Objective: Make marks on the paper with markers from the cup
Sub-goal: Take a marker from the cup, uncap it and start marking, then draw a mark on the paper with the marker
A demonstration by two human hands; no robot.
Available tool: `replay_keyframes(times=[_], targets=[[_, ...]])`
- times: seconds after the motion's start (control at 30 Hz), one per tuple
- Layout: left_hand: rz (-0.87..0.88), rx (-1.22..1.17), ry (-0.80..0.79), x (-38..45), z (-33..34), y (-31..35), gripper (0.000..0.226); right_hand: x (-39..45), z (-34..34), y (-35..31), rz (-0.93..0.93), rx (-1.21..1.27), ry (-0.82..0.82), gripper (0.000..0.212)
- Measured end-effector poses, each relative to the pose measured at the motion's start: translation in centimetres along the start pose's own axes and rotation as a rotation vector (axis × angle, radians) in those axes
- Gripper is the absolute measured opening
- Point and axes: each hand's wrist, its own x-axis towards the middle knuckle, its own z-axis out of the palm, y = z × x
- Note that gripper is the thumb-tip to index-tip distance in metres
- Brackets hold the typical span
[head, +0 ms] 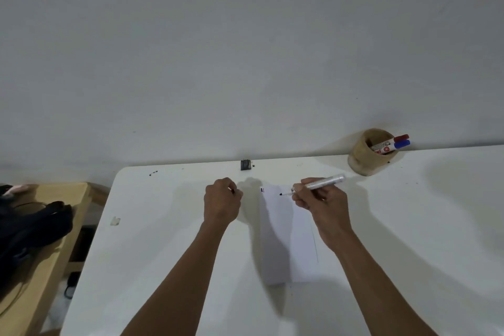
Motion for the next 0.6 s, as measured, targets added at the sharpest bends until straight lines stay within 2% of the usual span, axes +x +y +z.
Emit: replay_keyframes(times=[0.13,0.27,0.33,0.4,0.47,0.53,0.6], targets=[[-0.002,0.008,-0.044,1.4,1.3,0.1,0.008,-0.3,0.2,1.3,0.001,-0.019,0.061,0.018],[-0.014,-0.013,-0.068,1.5,2.1,-0.5,0.011,0.0,-0.1,1.6,0.025,-0.023,0.064,0.016],[-0.027,-0.027,-0.079,1.3,2.2,-0.7,0.02,0.2,-0.2,1.6,0.039,-0.013,0.058,0.014],[-0.039,-0.021,-0.069,1.0,2.1,-0.8,0.04,0.5,-0.1,1.6,0.053,0.0,0.059,0.012],[-0.042,0.022,0.008,-0.2,1.9,-0.7,0.047,0.9,-0.1,1.6,0.057,0.003,0.039,0.008],[0.05,0.06,0.115,-2.5,2.2,-0.8,0.037,1.3,0.0,1.7,0.045,0.0,0.005,0.007],[0.288,0.114,0.152,-4.8,3.4,-1.4,0.032,1.7,0.4,1.9,0.019,-0.035,-0.025,0.011]])
